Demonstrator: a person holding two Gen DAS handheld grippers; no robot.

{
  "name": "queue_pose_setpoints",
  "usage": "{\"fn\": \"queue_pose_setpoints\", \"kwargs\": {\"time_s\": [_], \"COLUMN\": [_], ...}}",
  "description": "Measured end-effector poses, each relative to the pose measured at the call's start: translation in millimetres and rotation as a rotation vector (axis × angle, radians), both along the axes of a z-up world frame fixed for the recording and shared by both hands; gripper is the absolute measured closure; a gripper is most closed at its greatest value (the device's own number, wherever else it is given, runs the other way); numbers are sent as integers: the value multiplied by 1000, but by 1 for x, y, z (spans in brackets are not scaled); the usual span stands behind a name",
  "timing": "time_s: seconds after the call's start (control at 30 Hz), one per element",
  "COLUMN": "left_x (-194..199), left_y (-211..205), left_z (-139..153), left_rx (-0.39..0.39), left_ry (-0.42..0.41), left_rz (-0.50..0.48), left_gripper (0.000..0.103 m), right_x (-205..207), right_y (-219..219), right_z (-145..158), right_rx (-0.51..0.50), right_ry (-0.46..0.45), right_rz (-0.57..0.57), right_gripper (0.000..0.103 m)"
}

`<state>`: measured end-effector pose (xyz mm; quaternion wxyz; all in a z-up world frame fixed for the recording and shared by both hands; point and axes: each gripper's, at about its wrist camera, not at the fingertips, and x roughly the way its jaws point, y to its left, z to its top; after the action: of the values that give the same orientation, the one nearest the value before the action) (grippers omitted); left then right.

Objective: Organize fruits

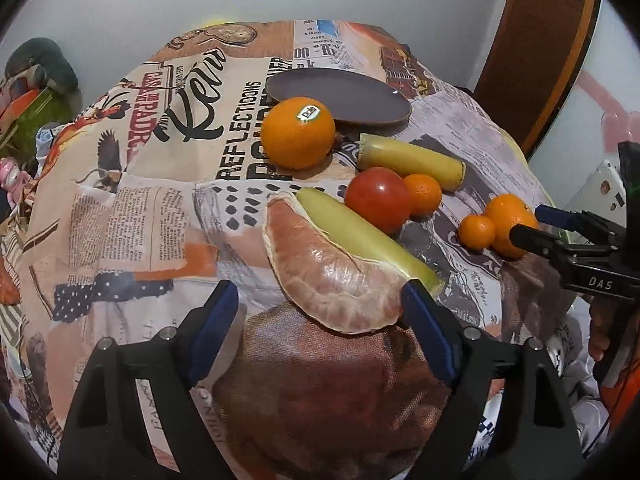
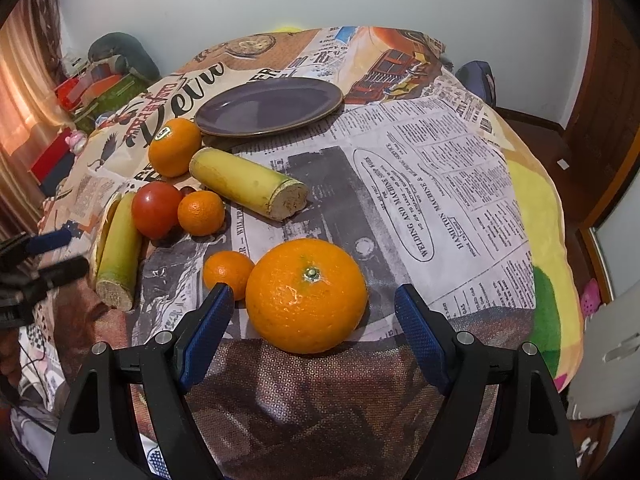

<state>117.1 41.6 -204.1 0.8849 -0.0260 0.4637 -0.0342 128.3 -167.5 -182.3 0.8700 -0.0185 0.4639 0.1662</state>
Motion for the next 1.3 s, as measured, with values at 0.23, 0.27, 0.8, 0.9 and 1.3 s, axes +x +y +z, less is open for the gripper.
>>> {"fn": "queue_pose_setpoints", "kwargs": {"time_s": [0.23,0.27,0.8,0.9,1.3], "left_x": [4,5,0,0,30], "left_y": [7,6,30,44,40], "left_z": [-5,-4,-16,-20,-22], "left_rx": [-75,-72,0,-19,-49], "left_ry": [22,20,45,67,76], "left_rz": [32,36,75,112,117], "left_gripper": [13,13,12,13,30], "right_x": [1,2,3,3,4], "right_y": [1,2,2,2,4], "right_z": [-4,-5,-8,-9,-12], "right_rx": [7,8,-1,1,21], "right_ry": [14,17,11,11,22], "right_rz": [4,4,2,2,15], "right_gripper": [23,23,23,27,38]}}
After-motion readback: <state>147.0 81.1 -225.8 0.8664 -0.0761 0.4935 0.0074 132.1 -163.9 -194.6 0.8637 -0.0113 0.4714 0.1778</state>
